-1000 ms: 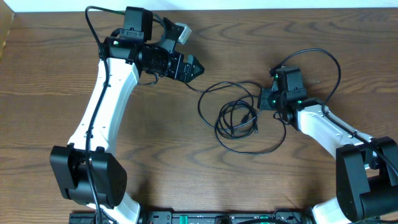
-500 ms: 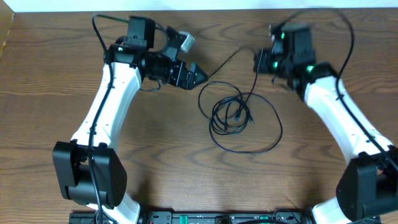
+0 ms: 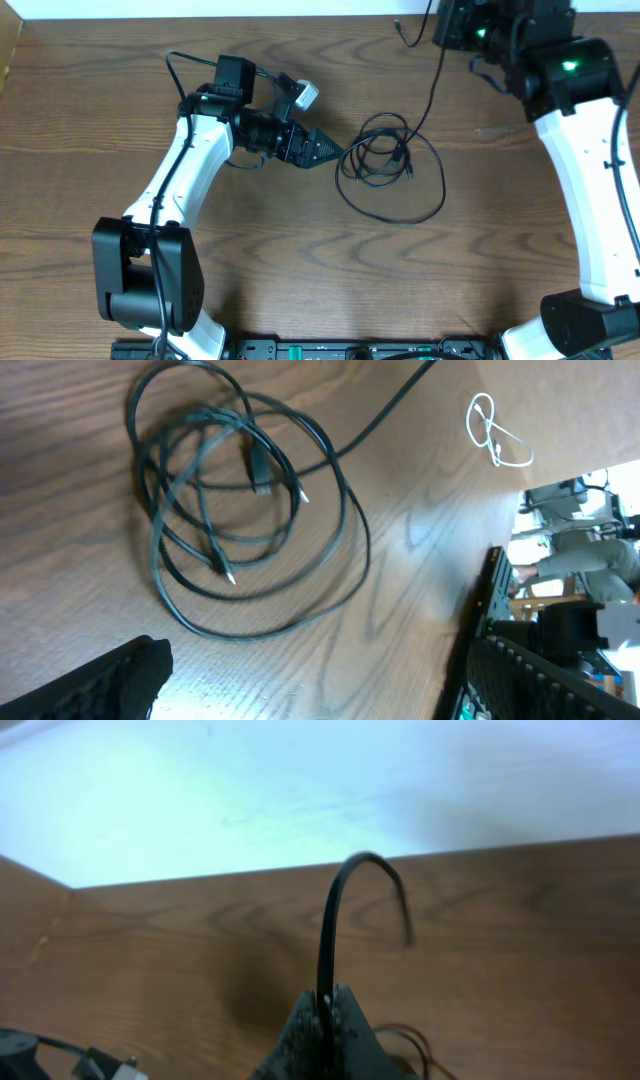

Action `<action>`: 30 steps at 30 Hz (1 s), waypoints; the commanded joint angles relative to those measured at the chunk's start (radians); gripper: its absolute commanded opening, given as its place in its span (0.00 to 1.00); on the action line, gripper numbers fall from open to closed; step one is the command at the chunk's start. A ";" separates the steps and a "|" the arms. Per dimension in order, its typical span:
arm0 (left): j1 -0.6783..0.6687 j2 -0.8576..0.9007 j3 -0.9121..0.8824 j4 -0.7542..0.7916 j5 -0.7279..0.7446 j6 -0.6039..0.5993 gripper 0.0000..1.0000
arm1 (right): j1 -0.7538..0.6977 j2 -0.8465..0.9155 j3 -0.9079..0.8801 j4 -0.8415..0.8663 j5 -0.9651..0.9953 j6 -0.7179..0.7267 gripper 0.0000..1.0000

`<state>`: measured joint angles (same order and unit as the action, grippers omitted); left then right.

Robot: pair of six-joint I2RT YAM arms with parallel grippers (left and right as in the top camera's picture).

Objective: Untangle cables

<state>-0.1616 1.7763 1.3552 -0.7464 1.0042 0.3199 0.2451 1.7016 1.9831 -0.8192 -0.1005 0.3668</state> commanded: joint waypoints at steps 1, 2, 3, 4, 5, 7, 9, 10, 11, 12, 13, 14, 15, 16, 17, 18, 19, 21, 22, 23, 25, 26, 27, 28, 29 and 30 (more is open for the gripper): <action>-0.033 -0.016 -0.017 0.001 0.052 0.032 1.00 | -0.012 0.002 0.091 -0.058 0.107 -0.055 0.01; -0.049 -0.016 -0.017 0.000 0.068 0.041 1.00 | -0.017 0.002 0.106 -0.075 0.114 -0.058 0.01; -0.063 -0.016 -0.017 0.001 0.082 0.047 1.00 | -0.022 0.002 0.122 -0.093 0.122 -0.058 0.01; -0.082 -0.016 -0.017 0.002 0.094 0.051 1.00 | -0.029 0.002 0.136 -0.107 0.124 -0.063 0.01; -0.099 -0.016 -0.017 0.005 0.100 0.055 1.00 | -0.035 0.002 0.145 -0.116 0.124 -0.066 0.01; -0.141 -0.016 -0.017 0.008 0.106 0.075 1.00 | -0.046 0.002 0.152 -0.124 0.124 -0.069 0.01; -0.189 -0.016 -0.017 0.012 0.107 0.114 1.00 | -0.052 0.002 0.152 -0.134 0.124 -0.069 0.01; -0.209 -0.016 -0.017 0.016 0.107 0.130 1.00 | -0.055 0.002 0.152 -0.140 0.124 -0.069 0.01; -0.226 -0.015 -0.017 0.024 0.106 0.134 1.00 | -0.057 0.002 0.151 -0.148 0.125 -0.069 0.01; -0.246 -0.014 -0.017 0.037 0.103 0.133 1.00 | -0.059 0.002 0.151 -0.152 0.125 -0.069 0.01; -0.262 -0.012 -0.017 0.052 0.100 0.133 1.00 | -0.061 0.002 0.151 -0.157 0.125 -0.069 0.01; -0.274 -0.011 -0.017 0.064 0.091 0.132 1.00 | -0.064 0.002 0.151 -0.158 0.125 -0.070 0.01; -0.286 -0.009 -0.017 0.077 0.071 0.132 1.00 | -0.068 0.002 0.151 -0.159 0.124 -0.075 0.01; -0.300 -0.005 -0.017 0.087 0.043 0.132 1.00 | -0.070 0.002 0.151 -0.163 0.124 -0.077 0.01; -0.309 -0.003 -0.017 0.095 0.020 0.132 1.00 | -0.071 0.002 0.151 -0.167 0.124 -0.077 0.01; -0.315 0.002 -0.017 0.102 -0.003 0.131 1.00 | -0.071 0.002 0.151 -0.171 0.124 -0.080 0.01; -0.323 0.005 -0.017 0.107 -0.029 0.132 1.00 | -0.071 0.002 0.151 -0.176 0.124 -0.086 0.01; -0.334 0.014 -0.017 0.124 -0.098 0.132 1.00 | -0.071 0.002 0.151 -0.187 0.124 -0.092 0.01; -0.339 0.018 -0.017 0.136 -0.145 0.132 1.00 | -0.071 0.002 0.151 -0.195 0.124 -0.092 0.01; -0.340 0.021 -0.017 0.144 -0.168 0.132 1.00 | -0.071 0.002 0.151 -0.198 0.124 -0.094 0.01; -0.342 0.025 -0.017 0.163 -0.209 0.132 1.00 | -0.071 0.002 0.151 -0.205 0.124 -0.097 0.01; -0.342 0.027 -0.017 0.175 -0.216 0.132 1.00 | -0.071 0.002 0.151 -0.206 0.124 -0.103 0.01; -0.342 0.030 -0.017 0.189 -0.229 0.132 1.00 | -0.071 0.002 0.151 -0.209 0.124 -0.103 0.01; -0.342 0.034 -0.017 0.201 -0.246 0.132 1.00 | -0.071 0.002 0.151 -0.211 0.124 -0.103 0.01; -0.342 0.042 -0.017 0.218 -0.264 0.132 1.00 | -0.071 0.002 0.151 -0.215 0.124 -0.103 0.01; -0.342 0.049 -0.017 0.230 -0.265 0.132 0.99 | -0.071 0.002 0.151 -0.217 0.123 -0.103 0.01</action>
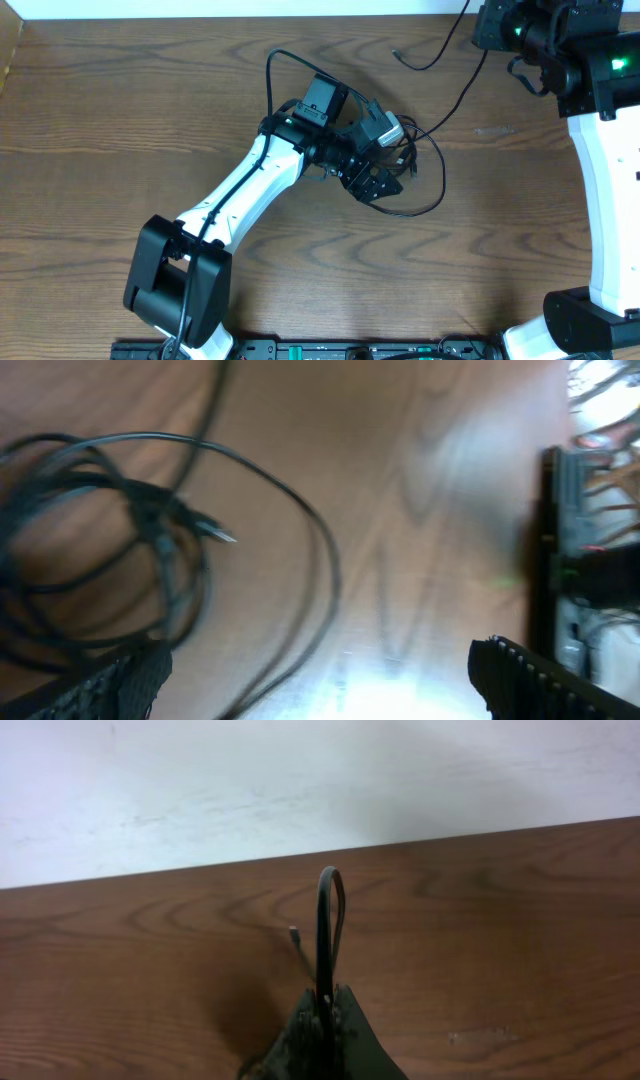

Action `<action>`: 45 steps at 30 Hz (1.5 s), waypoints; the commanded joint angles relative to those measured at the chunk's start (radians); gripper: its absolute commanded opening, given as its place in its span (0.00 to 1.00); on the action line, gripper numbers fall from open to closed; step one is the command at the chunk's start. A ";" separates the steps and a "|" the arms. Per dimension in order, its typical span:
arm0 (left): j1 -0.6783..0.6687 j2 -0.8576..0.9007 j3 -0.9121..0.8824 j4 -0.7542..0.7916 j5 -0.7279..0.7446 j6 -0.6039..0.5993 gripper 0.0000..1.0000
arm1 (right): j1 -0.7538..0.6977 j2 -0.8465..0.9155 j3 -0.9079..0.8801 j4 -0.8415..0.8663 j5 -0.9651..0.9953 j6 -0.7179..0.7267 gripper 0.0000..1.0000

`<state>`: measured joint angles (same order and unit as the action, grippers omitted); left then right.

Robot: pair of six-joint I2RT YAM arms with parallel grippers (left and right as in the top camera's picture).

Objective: Untangle cables

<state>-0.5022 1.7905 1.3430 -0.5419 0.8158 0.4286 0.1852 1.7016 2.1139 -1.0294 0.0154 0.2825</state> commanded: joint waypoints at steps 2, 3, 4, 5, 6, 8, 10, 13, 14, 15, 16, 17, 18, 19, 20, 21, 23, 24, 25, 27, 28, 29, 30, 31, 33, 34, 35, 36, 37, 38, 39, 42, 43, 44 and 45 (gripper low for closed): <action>-0.002 0.058 -0.005 0.045 -0.079 0.023 1.00 | -0.011 0.002 0.021 -0.007 0.003 -0.018 0.01; -0.001 0.075 -0.005 0.055 -0.084 0.023 1.00 | -0.011 0.002 0.021 -0.007 0.001 -0.018 0.01; -0.002 0.094 -0.005 0.063 -0.090 0.023 0.99 | -0.011 0.002 0.021 -0.007 0.001 -0.018 0.01; -0.002 0.110 -0.005 0.068 -0.097 0.023 0.99 | -0.011 0.002 0.021 -0.007 0.001 -0.018 0.01; -0.001 0.129 -0.005 0.074 -0.100 0.023 0.99 | -0.011 0.002 0.021 -0.008 0.001 -0.018 0.01; -0.002 0.159 -0.005 0.087 -0.100 0.023 1.00 | -0.011 0.002 0.021 -0.010 0.001 -0.018 0.01; -0.002 0.177 -0.005 0.094 -0.103 0.023 1.00 | -0.011 0.002 0.021 -0.014 0.000 -0.023 0.01; 0.000 0.183 -0.005 0.101 -0.126 0.023 1.00 | -0.011 0.002 0.021 -0.016 0.000 -0.029 0.01; -0.001 0.183 -0.005 0.103 -0.138 0.023 1.00 | -0.011 0.002 0.021 -0.017 0.000 -0.029 0.01; 0.000 0.183 -0.005 0.106 -0.150 0.022 1.00 | -0.011 0.002 0.021 -0.019 0.000 -0.029 0.01; 0.000 0.183 -0.005 0.107 -0.163 0.019 1.00 | -0.011 0.002 0.021 -0.020 0.000 -0.029 0.01; 0.000 0.183 -0.005 0.106 -0.178 0.019 0.99 | -0.011 0.002 0.021 -0.022 0.001 -0.029 0.01; 0.000 0.183 -0.005 0.108 -0.210 0.004 0.88 | -0.012 0.002 0.021 -0.027 0.001 -0.029 0.01; 0.000 0.183 -0.005 0.110 -0.225 -0.002 0.80 | -0.012 0.002 0.021 -0.031 0.002 -0.030 0.01; 0.000 0.183 -0.004 0.109 -0.243 -0.017 0.71 | -0.012 0.002 0.021 -0.035 0.002 -0.030 0.01; 0.001 0.182 -0.004 0.109 -0.262 -0.041 0.58 | -0.014 0.002 0.020 -0.039 0.001 -0.030 0.01; 0.003 0.173 -0.004 0.105 -0.311 -0.092 0.42 | -0.018 0.002 0.018 -0.050 0.003 -0.030 0.01; 0.006 0.166 -0.004 0.103 -0.332 -0.114 0.37 | -0.020 0.002 0.018 -0.055 0.004 -0.030 0.01; 0.010 0.155 -0.004 0.102 -0.348 -0.133 0.32 | -0.021 0.002 0.018 -0.062 0.006 -0.030 0.01; 0.018 0.125 -0.004 0.099 -0.378 -0.150 0.23 | -0.024 0.002 0.018 -0.071 0.017 -0.032 0.01; 0.022 0.106 -0.004 0.098 -0.387 -0.150 0.20 | -0.026 0.002 0.018 -0.074 0.016 -0.033 0.01; 0.028 0.080 -0.003 0.095 -0.402 -0.150 0.19 | -0.028 0.002 0.018 -0.078 0.016 -0.033 0.01; 0.033 0.051 -0.003 0.091 -0.418 -0.150 0.19 | -0.029 0.002 0.018 -0.083 0.016 -0.033 0.01; 0.037 0.023 -0.003 0.090 -0.434 -0.150 0.19 | -0.031 0.002 0.018 -0.087 0.016 -0.033 0.01; 0.044 -0.044 0.000 0.086 -0.470 -0.151 0.19 | -0.038 0.002 0.018 -0.095 0.017 -0.034 0.01; 0.047 -0.077 0.003 0.084 -0.480 -0.152 0.19 | -0.043 0.002 0.017 -0.099 0.017 -0.033 0.01; 0.055 -0.150 0.016 0.075 -0.505 -0.167 0.19 | -0.049 0.002 0.016 -0.110 0.018 -0.034 0.01; 0.061 -0.186 0.024 0.071 -0.517 -0.175 0.19 | -0.050 0.002 0.014 -0.117 0.026 -0.033 0.01; 0.067 -0.217 0.030 0.068 -0.526 -0.178 0.19 | -0.051 0.002 0.010 -0.122 0.043 -0.033 0.01; 0.076 -0.254 0.036 0.068 -0.537 -0.184 0.19 | -0.051 0.002 0.004 -0.127 0.061 -0.033 0.01; 0.084 -0.284 0.039 0.068 -0.547 -0.191 0.19 | -0.051 0.002 -0.003 -0.132 0.075 -0.033 0.01; 0.119 -0.381 0.047 0.064 -0.552 -0.197 0.20 | -0.051 0.002 -0.042 -0.137 0.103 -0.034 0.01; 0.130 -0.406 0.047 0.062 -0.552 -0.203 0.20 | -0.051 0.002 -0.056 -0.137 0.106 -0.034 0.01; 0.141 -0.431 0.047 0.055 -0.552 -0.203 0.20 | -0.051 0.002 -0.077 -0.129 0.106 -0.033 0.01; 0.151 -0.448 0.047 0.045 -0.552 -0.203 0.21 | -0.051 0.002 -0.092 -0.122 0.106 -0.034 0.01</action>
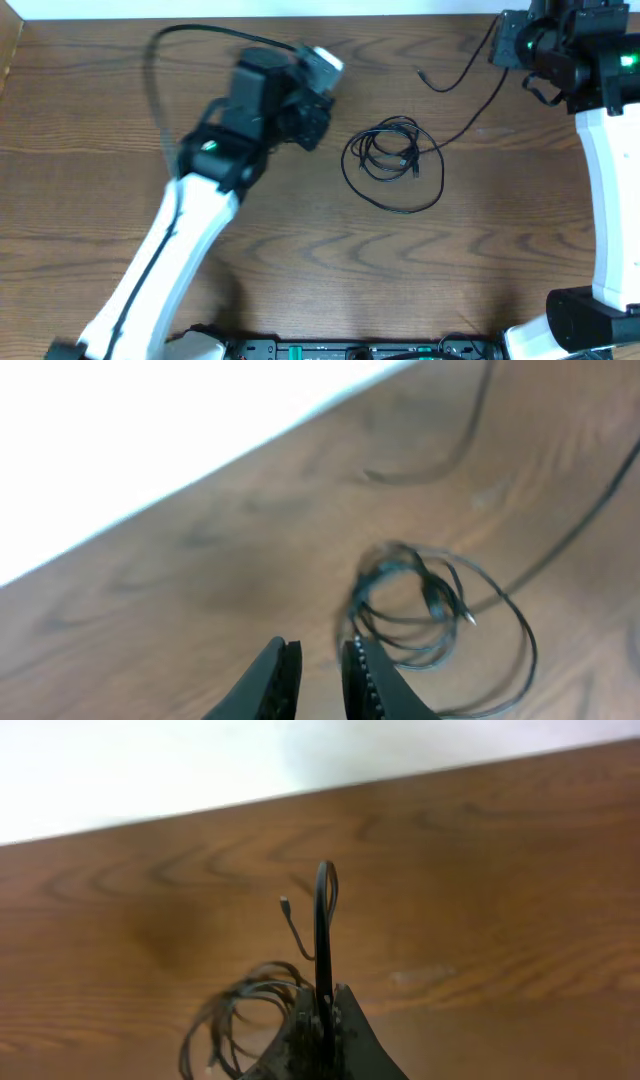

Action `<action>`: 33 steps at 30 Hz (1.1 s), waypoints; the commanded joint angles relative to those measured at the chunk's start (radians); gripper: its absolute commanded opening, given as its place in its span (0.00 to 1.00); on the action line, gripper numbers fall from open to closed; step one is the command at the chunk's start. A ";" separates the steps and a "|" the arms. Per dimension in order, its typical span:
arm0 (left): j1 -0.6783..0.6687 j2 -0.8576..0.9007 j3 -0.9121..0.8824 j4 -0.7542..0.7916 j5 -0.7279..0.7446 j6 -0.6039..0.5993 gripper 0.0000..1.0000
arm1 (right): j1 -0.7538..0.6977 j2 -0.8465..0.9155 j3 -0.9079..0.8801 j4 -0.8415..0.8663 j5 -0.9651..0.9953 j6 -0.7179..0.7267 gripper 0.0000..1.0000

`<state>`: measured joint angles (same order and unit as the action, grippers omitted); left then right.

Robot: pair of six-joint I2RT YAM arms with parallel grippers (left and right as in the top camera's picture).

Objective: Untangle cables

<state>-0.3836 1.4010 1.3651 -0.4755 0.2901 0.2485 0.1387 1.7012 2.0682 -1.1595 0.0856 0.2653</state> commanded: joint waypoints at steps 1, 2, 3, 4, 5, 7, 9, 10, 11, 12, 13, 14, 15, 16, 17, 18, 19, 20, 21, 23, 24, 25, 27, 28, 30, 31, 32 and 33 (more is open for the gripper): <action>0.041 -0.070 0.025 -0.033 -0.022 -0.023 0.21 | -0.004 0.003 -0.058 0.014 0.036 -0.016 0.01; 0.052 -0.077 0.025 -0.050 -0.010 -0.023 0.24 | -0.004 0.003 -0.069 0.020 0.036 -0.016 0.01; 0.058 -0.077 0.025 -0.065 -0.002 -0.022 0.28 | -0.004 0.003 -0.076 0.023 0.035 -0.016 0.01; 0.063 -0.073 0.025 -0.080 0.010 -0.021 0.32 | -0.004 0.003 -0.078 0.023 0.035 -0.016 0.01; 0.066 -0.065 0.025 -0.091 0.020 -0.018 0.35 | -0.004 0.003 -0.079 0.026 0.035 -0.016 0.01; 0.066 -0.039 0.025 -0.100 0.045 -0.018 0.41 | -0.004 0.003 -0.079 0.032 0.035 -0.016 0.01; 0.066 -0.010 0.025 -0.098 0.088 -0.017 0.47 | -0.004 0.003 -0.079 0.033 0.035 -0.016 0.01; 0.066 0.012 0.025 -0.095 0.116 -0.014 0.48 | -0.004 0.003 -0.079 0.031 0.035 -0.016 0.01; 0.066 0.032 0.025 -0.092 0.136 -0.014 0.49 | -0.004 0.003 -0.079 0.028 0.034 -0.016 0.01; 0.066 0.056 0.025 -0.088 0.156 -0.015 0.50 | -0.004 0.003 -0.079 0.026 0.034 -0.016 0.01; 0.066 0.083 0.025 -0.085 0.177 -0.015 0.51 | -0.004 0.003 -0.079 0.025 0.034 -0.017 0.01; 0.065 0.108 0.025 -0.082 0.195 -0.014 0.52 | -0.004 0.003 -0.079 0.025 0.034 -0.018 0.01; 0.065 0.132 0.025 -0.080 0.206 -0.014 0.53 | -0.004 0.003 -0.079 0.026 0.034 -0.021 0.01; 0.065 0.158 0.025 -0.076 0.223 -0.014 0.53 | -0.004 0.003 -0.079 0.027 0.034 -0.025 0.01; 0.065 0.180 0.025 -0.072 0.233 -0.014 0.54 | -0.004 0.003 -0.079 0.028 0.034 -0.028 0.01; 0.065 0.202 0.025 -0.069 0.246 -0.014 0.55 | -0.004 0.003 -0.079 0.028 0.034 -0.028 0.01; 0.065 0.227 0.025 -0.063 0.266 -0.013 0.57 | -0.004 0.003 -0.079 0.029 0.031 -0.028 0.01; 0.065 0.248 0.025 -0.058 0.286 -0.003 0.58 | -0.004 0.003 -0.079 0.030 0.027 -0.030 0.01; 0.065 0.274 0.025 -0.054 0.317 0.019 0.61 | -0.004 0.003 -0.079 0.031 0.018 -0.036 0.01; 0.064 0.312 0.025 -0.045 0.356 0.023 0.63 | -0.004 0.003 -0.079 0.034 0.006 -0.035 0.01; 0.063 0.331 0.025 -0.039 0.368 0.023 0.64 | -0.004 0.003 -0.079 0.035 0.003 -0.035 0.01; 0.063 0.351 0.025 -0.036 0.379 0.024 0.64 | -0.004 0.003 -0.079 0.037 0.000 -0.035 0.01; 0.061 0.386 0.025 -0.035 0.413 0.039 0.64 | -0.004 0.003 -0.079 0.042 -0.014 -0.039 0.01; 0.060 0.399 0.025 -0.036 0.436 0.055 0.64 | -0.004 0.003 -0.079 0.042 -0.017 -0.039 0.01; 0.052 0.430 0.025 -0.035 0.478 0.084 0.64 | -0.004 0.003 -0.079 0.043 -0.018 -0.039 0.01; 0.048 0.442 0.025 -0.034 0.493 0.099 0.65 | -0.004 0.003 -0.079 0.043 -0.018 -0.039 0.01; 0.041 0.455 0.025 -0.035 0.510 0.116 0.65 | -0.004 0.003 -0.079 0.043 -0.018 -0.039 0.01; 0.034 0.465 0.025 -0.035 0.520 0.126 0.64 | -0.004 0.003 -0.079 0.043 -0.018 -0.039 0.01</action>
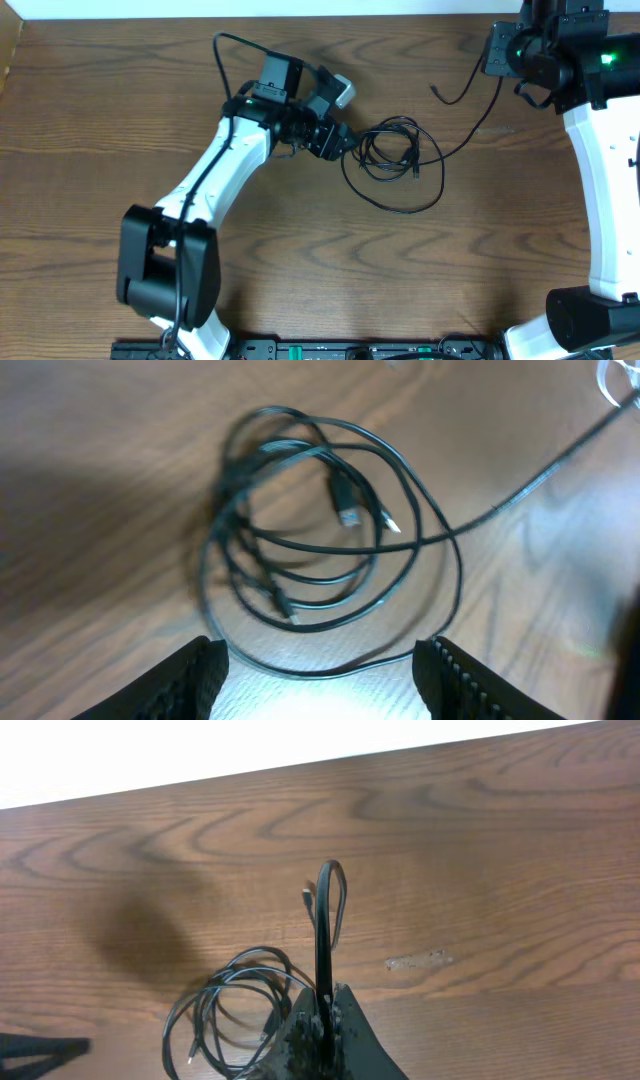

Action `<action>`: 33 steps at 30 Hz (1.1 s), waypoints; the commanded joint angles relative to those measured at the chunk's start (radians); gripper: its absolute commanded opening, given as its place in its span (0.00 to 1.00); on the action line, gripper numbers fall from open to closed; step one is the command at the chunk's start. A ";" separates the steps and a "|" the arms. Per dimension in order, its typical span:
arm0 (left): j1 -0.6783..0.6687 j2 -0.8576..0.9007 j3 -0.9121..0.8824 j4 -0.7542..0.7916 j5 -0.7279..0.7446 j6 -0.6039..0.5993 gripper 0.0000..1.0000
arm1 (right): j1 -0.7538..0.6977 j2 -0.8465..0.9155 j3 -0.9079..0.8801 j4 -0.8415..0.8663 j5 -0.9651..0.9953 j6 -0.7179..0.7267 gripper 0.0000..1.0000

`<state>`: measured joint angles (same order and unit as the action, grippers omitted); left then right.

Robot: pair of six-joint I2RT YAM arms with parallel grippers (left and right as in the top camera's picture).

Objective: Untangle cables

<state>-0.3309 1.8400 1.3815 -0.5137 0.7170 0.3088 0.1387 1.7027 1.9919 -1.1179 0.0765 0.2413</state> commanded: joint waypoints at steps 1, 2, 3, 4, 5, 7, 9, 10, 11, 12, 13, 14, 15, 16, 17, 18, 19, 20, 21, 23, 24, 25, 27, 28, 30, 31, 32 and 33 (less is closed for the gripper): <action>-0.029 0.037 0.008 0.003 0.104 0.085 0.64 | -0.004 0.001 -0.002 0.001 -0.008 -0.015 0.01; -0.037 0.046 0.008 0.003 0.110 0.101 0.64 | -0.004 0.001 -0.002 0.001 -0.008 -0.015 0.01; -0.049 0.054 0.008 0.008 0.109 0.107 0.64 | -0.004 0.001 -0.002 0.000 -0.008 -0.015 0.01; -0.058 0.062 0.008 0.012 0.109 0.109 0.64 | -0.004 0.001 -0.002 -0.001 -0.008 -0.015 0.01; -0.069 0.069 0.008 0.016 0.109 0.110 0.65 | -0.004 0.001 -0.002 -0.002 -0.009 -0.015 0.01; -0.086 0.083 0.008 0.026 0.110 0.118 0.64 | -0.004 0.001 -0.002 -0.002 -0.009 -0.015 0.01; -0.105 0.098 0.008 0.030 0.109 0.136 0.64 | -0.004 0.001 -0.002 -0.001 -0.017 -0.015 0.01; -0.112 0.104 0.008 0.030 0.108 0.142 0.64 | -0.005 0.001 -0.002 -0.001 -0.024 -0.015 0.01; -0.119 0.113 0.008 0.030 0.103 0.144 0.64 | -0.004 0.001 -0.002 -0.001 -0.028 -0.015 0.01; -0.124 0.118 0.008 0.030 0.101 0.144 0.64 | -0.004 0.001 -0.002 -0.001 -0.031 -0.015 0.01; -0.125 0.125 0.008 0.030 0.101 0.144 0.64 | -0.004 0.001 -0.002 -0.001 -0.031 -0.015 0.01; -0.126 0.129 0.008 0.029 0.102 0.144 0.64 | -0.004 0.001 -0.002 -0.001 -0.031 -0.015 0.01; -0.126 0.135 0.008 0.029 0.101 0.144 0.64 | -0.004 0.001 -0.002 -0.001 -0.031 -0.015 0.01; -0.126 0.140 0.008 0.029 0.101 0.144 0.64 | -0.004 0.001 -0.002 -0.001 -0.031 -0.015 0.01; -0.126 0.146 0.008 0.029 0.101 0.144 0.64 | -0.004 0.001 -0.002 -0.001 -0.031 -0.015 0.01; -0.126 0.152 0.008 0.030 0.101 0.144 0.64 | -0.004 0.001 -0.002 -0.001 -0.031 -0.015 0.01; -0.126 0.159 0.008 0.030 0.101 0.144 0.64 | -0.004 0.001 -0.002 -0.001 -0.031 -0.015 0.01; -0.126 0.166 0.008 0.030 0.101 0.144 0.64 | -0.004 0.001 -0.002 -0.001 -0.031 -0.015 0.01; -0.126 0.173 0.008 0.030 0.101 0.144 0.64 | -0.004 0.001 -0.002 -0.001 -0.031 -0.015 0.01; -0.126 0.184 0.007 0.030 0.092 0.149 0.64 | -0.004 0.001 -0.002 -0.001 -0.031 -0.015 0.01; -0.126 0.187 0.006 0.030 0.079 0.151 0.64 | -0.004 0.001 -0.002 -0.001 -0.032 -0.015 0.01; -0.126 0.188 0.005 0.030 0.063 0.151 0.64 | -0.004 0.001 -0.002 -0.001 -0.035 -0.015 0.01; -0.126 0.188 0.005 0.030 0.036 0.151 0.64 | -0.004 0.001 -0.002 -0.001 -0.041 -0.015 0.01; -0.126 0.188 0.004 0.030 0.021 0.152 0.64 | -0.004 0.001 -0.002 -0.001 -0.044 -0.016 0.01; -0.126 0.188 0.004 0.032 -0.005 0.151 0.64 | -0.004 0.001 -0.002 -0.002 -0.047 -0.018 0.01; -0.126 0.188 0.003 0.033 -0.012 0.151 0.64 | -0.004 0.001 -0.002 -0.002 -0.047 -0.018 0.01; -0.126 0.188 0.003 0.033 -0.013 0.151 0.64 | -0.004 0.001 -0.002 -0.004 -0.050 -0.018 0.01; -0.126 0.188 0.003 0.033 -0.013 0.151 0.64 | -0.004 0.001 -0.002 -0.005 -0.054 -0.018 0.01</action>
<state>-0.4599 2.0209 1.3815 -0.4812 0.7357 0.4461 0.1387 1.7027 1.9919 -1.1202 0.0364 0.2363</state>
